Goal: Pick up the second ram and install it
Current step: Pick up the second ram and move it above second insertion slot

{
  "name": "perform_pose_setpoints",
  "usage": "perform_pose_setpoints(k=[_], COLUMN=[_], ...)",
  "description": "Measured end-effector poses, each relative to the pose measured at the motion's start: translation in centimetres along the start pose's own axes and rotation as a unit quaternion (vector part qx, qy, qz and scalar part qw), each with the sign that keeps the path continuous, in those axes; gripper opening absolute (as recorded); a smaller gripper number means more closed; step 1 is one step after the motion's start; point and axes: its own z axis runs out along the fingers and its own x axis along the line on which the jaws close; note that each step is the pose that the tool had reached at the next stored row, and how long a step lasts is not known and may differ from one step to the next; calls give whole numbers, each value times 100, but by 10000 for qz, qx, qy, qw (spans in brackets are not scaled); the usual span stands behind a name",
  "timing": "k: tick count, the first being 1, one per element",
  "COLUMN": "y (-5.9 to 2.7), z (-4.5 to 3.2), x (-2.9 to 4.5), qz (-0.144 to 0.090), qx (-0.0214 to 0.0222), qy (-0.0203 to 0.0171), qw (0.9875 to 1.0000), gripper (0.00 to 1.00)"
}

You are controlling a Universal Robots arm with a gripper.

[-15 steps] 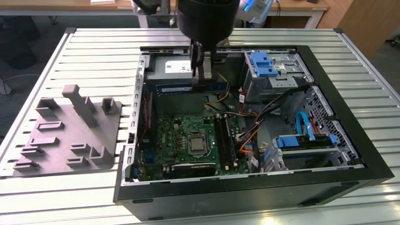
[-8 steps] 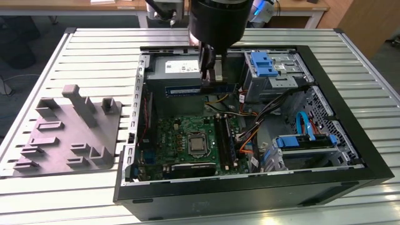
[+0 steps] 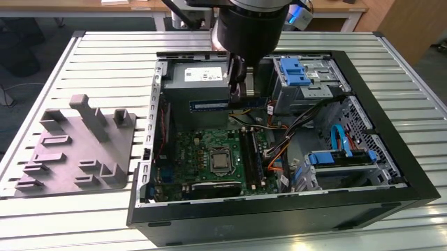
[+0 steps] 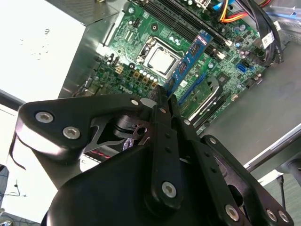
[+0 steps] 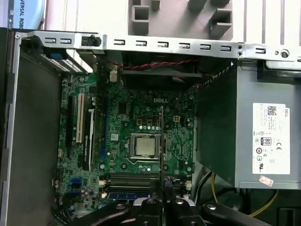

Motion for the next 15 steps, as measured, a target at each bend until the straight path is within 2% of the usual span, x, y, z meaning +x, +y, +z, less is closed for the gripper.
perform_pose_setpoints(k=[9, 15], y=[-66, -72], z=[81, 86], x=[42, 42], qz=[0, 0], qx=[-5, -6], qy=[0, 0], qw=[10000, 10000], gripper=[14, 14])
